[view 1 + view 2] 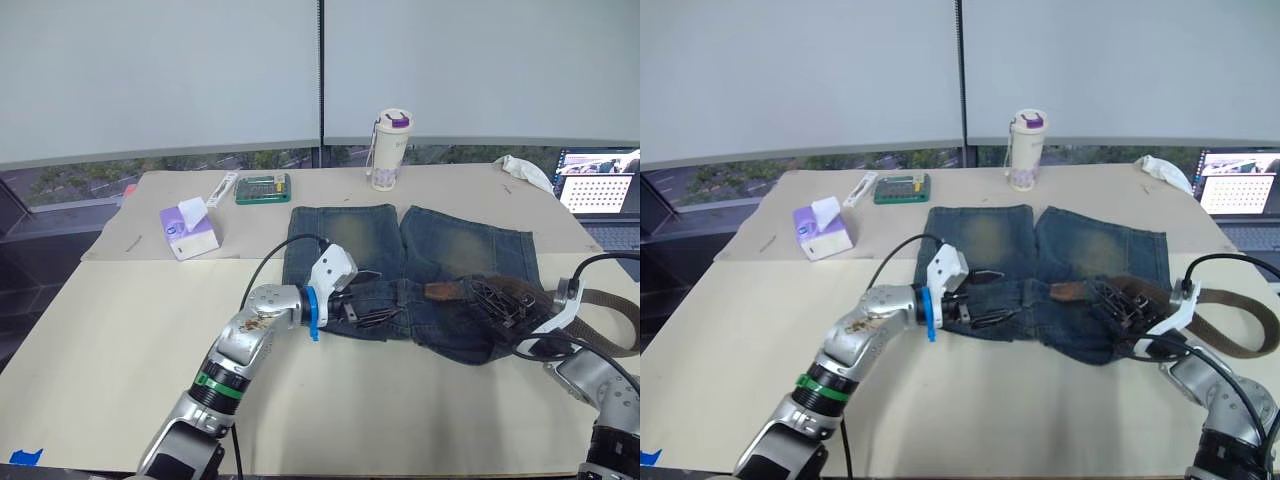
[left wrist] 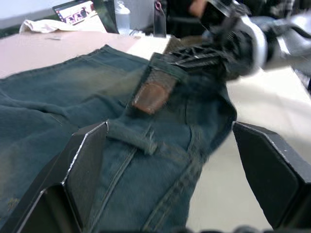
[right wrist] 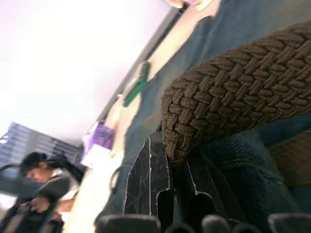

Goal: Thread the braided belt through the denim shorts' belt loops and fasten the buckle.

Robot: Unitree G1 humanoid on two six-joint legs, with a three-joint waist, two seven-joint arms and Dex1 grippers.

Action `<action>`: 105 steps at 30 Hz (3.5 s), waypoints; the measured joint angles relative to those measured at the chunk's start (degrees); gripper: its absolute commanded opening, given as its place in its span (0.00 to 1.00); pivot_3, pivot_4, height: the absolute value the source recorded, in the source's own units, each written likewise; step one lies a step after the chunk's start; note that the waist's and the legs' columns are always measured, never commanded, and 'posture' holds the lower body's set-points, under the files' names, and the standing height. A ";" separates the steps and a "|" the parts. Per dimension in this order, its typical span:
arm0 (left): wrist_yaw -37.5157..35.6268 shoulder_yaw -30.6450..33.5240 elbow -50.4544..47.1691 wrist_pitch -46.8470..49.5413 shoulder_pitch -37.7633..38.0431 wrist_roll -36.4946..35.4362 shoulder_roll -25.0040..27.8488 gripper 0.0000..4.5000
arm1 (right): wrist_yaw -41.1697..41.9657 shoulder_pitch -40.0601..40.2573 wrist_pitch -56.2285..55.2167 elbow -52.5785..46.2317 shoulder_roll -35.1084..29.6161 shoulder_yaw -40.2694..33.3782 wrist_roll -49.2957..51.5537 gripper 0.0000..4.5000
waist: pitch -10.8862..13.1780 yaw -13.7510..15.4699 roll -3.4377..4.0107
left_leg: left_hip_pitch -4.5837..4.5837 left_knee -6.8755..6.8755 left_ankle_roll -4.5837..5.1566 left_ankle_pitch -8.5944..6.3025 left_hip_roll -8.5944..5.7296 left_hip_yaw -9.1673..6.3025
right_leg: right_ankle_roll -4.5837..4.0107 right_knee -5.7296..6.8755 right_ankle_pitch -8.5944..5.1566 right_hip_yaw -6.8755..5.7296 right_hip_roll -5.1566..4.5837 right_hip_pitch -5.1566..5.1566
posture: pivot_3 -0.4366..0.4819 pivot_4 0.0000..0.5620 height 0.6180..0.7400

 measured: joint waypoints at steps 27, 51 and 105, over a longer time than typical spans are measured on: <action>9.25 8.62 24.37 11.09 -8.63 -12.48 -13.96 0.96 | -1.69 3.14 -0.36 -2.21 1.26 0.45 9.48 0.00 | 0.05 0.00 -0.09 | -0.08 0.07 0.00 -0.01 0.00 0.03 | 0.04 0.01 0.02 0.01 0.05 -0.03 | 0.48 0.27 1.00; 7.86 4.94 20.07 14.17 -8.58 -17.79 -13.96 0.00 | 2.50 5.14 -1.25 -5.34 -0.67 4.01 8.54 0.18 | 0.06 0.02 -0.09 | -0.09 0.09 0.00 -0.01 0.01 0.03 | 0.04 0.00 0.02 0.02 0.06 -0.03 | 0.48 0.27 1.00; 12.92 8.79 11.21 30.61 -5.51 -15.46 -13.06 0.00 | 0.91 18.33 -24.61 -24.46 2.01 20.53 -24.28 0.99 | 0.04 0.19 -0.08 | -0.10 0.43 -0.21 -0.14 0.03 -0.01 | 0.10 0.00 0.03 0.01 0.17 -0.05 | 0.48 0.27 1.00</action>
